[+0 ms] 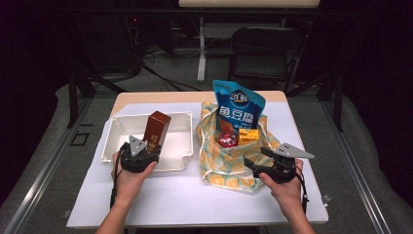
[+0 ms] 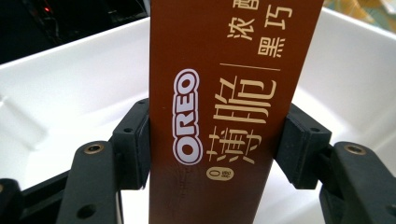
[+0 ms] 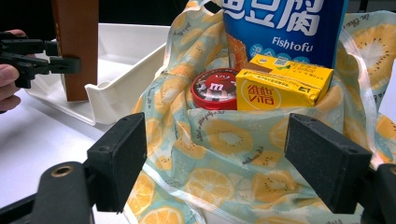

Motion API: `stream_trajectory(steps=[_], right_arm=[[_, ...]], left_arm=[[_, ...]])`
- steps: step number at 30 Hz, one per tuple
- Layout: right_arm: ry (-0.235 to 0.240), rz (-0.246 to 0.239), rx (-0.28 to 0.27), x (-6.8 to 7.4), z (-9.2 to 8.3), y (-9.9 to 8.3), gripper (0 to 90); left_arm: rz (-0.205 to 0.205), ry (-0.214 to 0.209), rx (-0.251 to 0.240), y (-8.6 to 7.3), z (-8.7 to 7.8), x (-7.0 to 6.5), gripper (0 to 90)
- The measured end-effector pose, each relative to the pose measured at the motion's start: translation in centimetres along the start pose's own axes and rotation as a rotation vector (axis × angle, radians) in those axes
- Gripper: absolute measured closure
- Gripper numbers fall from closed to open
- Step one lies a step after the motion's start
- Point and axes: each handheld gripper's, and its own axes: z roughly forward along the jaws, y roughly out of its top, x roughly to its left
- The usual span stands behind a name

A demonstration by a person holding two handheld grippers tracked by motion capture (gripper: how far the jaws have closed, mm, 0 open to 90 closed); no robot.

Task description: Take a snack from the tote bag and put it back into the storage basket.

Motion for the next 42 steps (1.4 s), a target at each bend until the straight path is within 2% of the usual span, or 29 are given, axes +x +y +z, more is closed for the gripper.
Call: stream_trajectory(steps=[5, 11, 14, 18, 23, 30, 35, 42], right_arm=[[-0.001, 0.001, 0.0, 0.0, 0.0, 0.0, 20.6], [-0.001, 0.0, 0.002, -0.1, 0.0, 0.0, 20.6], [-0.002, 0.0, 0.001, -0.1, 0.0, -0.1, 20.6], [-0.002, -0.002, 0.005, -0.1, 0.1, -0.1, 20.6], [-0.001, 0.0, 0.002, 0.0, 0.1, -0.1, 20.7], [0.001, 0.001, 0.005, -0.1, 0.1, -0.1, 20.7], [-0.001, 0.004, 0.003, -0.2, 0.0, -0.1, 20.8], [0.0, 0.004, 0.005, -0.1, 0.1, -0.1, 20.8]], left_arm=[[0.073, 0.07, 0.012, 0.1, 0.0, -0.3, 37.7], [0.109, 0.122, 0.024, -0.1, 0.0, -0.1, 37.7], [0.129, 0.128, 0.026, -0.1, 0.1, -0.2, 37.7], [0.185, 0.146, 0.03, -0.1, 0.2, -0.9, 37.7], [0.22, 0.156, 0.03, -0.1, 0.3, -1.4, 37.5], [0.32, 0.181, 0.038, -0.2, 0.5, -2.4, 37.5], [0.347, 0.191, 0.043, -0.2, 0.5, -2.7, 37.5], [0.355, 0.195, 0.043, -0.2, 0.6, -2.8, 37.5]])
